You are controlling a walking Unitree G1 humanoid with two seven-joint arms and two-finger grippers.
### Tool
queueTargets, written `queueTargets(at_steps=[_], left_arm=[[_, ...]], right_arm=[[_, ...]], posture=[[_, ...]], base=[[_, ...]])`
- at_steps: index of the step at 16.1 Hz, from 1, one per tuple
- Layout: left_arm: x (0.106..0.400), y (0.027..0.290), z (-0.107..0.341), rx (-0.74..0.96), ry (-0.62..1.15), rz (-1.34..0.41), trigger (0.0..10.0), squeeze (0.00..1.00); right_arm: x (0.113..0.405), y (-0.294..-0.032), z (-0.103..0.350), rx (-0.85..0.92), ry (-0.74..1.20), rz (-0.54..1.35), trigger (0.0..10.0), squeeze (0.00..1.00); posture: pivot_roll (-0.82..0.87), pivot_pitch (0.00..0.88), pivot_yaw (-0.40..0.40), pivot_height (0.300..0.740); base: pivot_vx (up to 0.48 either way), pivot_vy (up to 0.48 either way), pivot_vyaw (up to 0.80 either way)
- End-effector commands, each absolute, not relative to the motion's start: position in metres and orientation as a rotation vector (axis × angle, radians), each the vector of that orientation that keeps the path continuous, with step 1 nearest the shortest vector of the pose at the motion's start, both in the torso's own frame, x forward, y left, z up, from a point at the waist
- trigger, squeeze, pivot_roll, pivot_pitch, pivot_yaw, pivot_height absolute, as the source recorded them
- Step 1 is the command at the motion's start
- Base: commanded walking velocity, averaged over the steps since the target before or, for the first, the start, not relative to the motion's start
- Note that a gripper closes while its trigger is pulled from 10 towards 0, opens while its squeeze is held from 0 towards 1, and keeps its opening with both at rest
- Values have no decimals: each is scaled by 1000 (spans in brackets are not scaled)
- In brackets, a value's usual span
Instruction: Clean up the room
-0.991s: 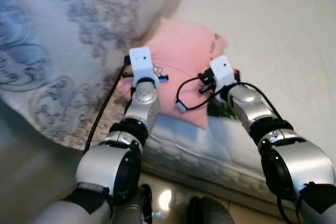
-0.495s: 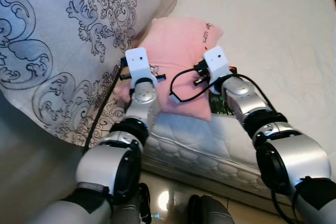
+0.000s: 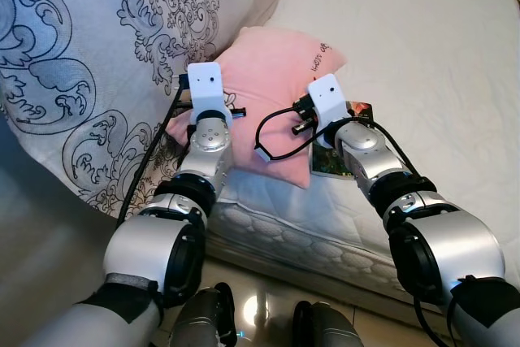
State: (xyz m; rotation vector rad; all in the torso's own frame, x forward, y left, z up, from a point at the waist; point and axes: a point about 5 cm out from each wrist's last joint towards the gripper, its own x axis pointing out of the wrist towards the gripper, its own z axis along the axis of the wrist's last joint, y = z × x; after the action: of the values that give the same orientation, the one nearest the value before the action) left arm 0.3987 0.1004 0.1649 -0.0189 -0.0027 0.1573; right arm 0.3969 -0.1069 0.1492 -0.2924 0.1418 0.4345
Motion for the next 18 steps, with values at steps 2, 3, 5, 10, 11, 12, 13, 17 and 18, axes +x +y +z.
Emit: queueTargets(at_steps=[2, 3, 5, 10, 11, 12, 13, 17, 18], left_arm=[[399, 95, 168, -39, -6, 144, 10000, 1000], [400, 95, 171, -24, -22, 137, 10000, 1000], [401, 96, 176, 14, -54, 122, 10000, 1000], [403, 108, 178, 53, -59, 139, 10000, 1000], [404, 110, 179, 58, -63, 143, 10000, 1000], [405, 114, 181, 80, -77, 147, 10000, 1000], [405, 115, 182, 86, -81, 148, 10000, 1000], [410, 123, 205, 138, -172, 135, 10000, 1000], [411, 119, 215, 159, -222, 91, 10000, 1000]], right_arm=[[396, -120, 142, -286, 175, 380, 10000, 1000], [396, -121, 143, -277, 170, 371, 10000, 1000], [397, -124, 143, -221, 176, 335, 10000, 1000], [392, -127, 129, 61, 207, 235, 10000, 1000], [390, -127, 126, 89, 215, 221, 10000, 1000], [386, -126, 116, 159, 235, 197, 10000, 1000], [384, -124, 113, 174, 239, 197, 10000, 1000], [376, -120, 107, 148, 136, 136, 10000, 1000], [374, -119, 111, 144, 76, 111, 10000, 1000]], posture=[[15, 167, -72, 719], [12, 168, -73, 719], [12, 166, -70, 719], [-10, 148, -64, 719], [-14, 149, -64, 719], [-25, 143, -57, 719], [-25, 143, -57, 719], [-13, 106, -35, 719], [-15, 96, -30, 719]], base=[[0, 0, 0], [0, 0, 0], [0, 0, 0], [0, 0, 0], [0, 0, 0], [0, 0, 0], [0, 0, 0], [0, 0, 0], [0, 0, 0]])
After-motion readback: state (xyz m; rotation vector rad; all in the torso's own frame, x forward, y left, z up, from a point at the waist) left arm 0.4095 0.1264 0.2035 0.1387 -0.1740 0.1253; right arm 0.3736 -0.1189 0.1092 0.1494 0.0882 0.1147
